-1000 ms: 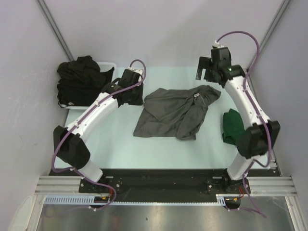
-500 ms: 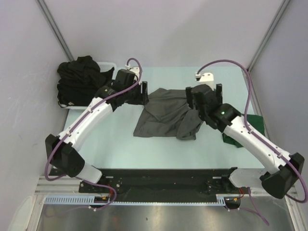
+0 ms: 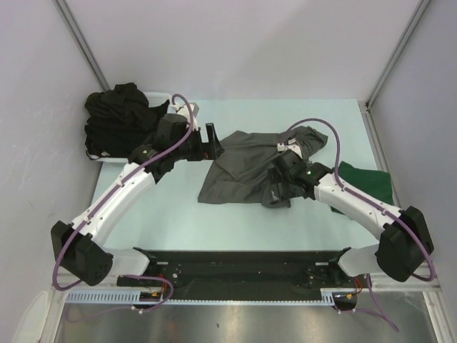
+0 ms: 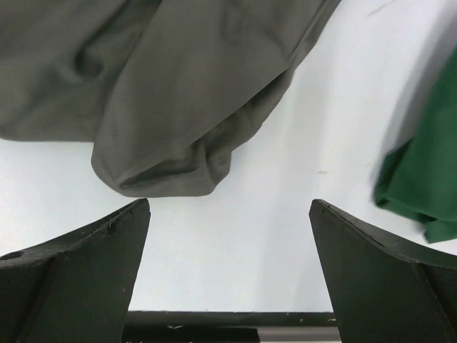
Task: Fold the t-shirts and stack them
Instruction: Flatten out the tshirt
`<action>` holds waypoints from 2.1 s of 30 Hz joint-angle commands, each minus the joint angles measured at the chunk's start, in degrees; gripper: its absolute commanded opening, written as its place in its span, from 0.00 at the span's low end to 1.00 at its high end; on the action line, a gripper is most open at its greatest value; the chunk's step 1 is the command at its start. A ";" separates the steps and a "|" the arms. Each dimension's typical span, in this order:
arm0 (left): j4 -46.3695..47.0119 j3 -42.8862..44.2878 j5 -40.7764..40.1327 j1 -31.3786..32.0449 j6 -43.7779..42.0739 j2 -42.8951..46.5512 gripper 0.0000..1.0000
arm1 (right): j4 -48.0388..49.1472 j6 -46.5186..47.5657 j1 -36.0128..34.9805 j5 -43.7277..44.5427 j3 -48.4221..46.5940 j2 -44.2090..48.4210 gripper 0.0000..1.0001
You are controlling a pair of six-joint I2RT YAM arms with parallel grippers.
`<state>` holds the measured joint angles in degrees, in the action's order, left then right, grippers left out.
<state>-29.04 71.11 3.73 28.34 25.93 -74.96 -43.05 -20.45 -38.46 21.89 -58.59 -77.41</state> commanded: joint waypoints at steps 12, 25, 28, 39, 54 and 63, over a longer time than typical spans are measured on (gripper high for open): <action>8.29 -7.91 10.95 -7.77 6.06 6.49 1.00 | 5.43 0.49 -2.06 -13.09 -0.91 -9.08 1.00; 5.04 -5.28 11.48 -8.30 2.63 5.08 0.99 | 3.23 7.08 -7.86 -12.84 -6.01 -18.39 1.00; 4.96 -5.37 12.09 -8.30 2.28 5.26 1.00 | 2.36 8.14 -9.53 -10.91 -8.29 -20.59 1.00; 4.87 -6.86 13.41 -8.39 2.02 6.14 0.99 | -2.30 9.90 -13.40 0.07 -16.55 -25.69 1.00; 6.01 -6.95 15.52 -8.30 2.10 4.73 0.99 | -2.84 9.99 -14.10 3.69 -17.00 -29.03 0.97; 5.31 -7.13 15.96 -8.30 1.58 5.26 1.00 | -1.51 9.99 -14.36 5.79 -17.52 -31.75 0.88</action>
<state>-24.69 63.22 18.31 20.16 28.86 -70.50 -46.00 -10.44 -52.42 25.06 -75.55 -108.57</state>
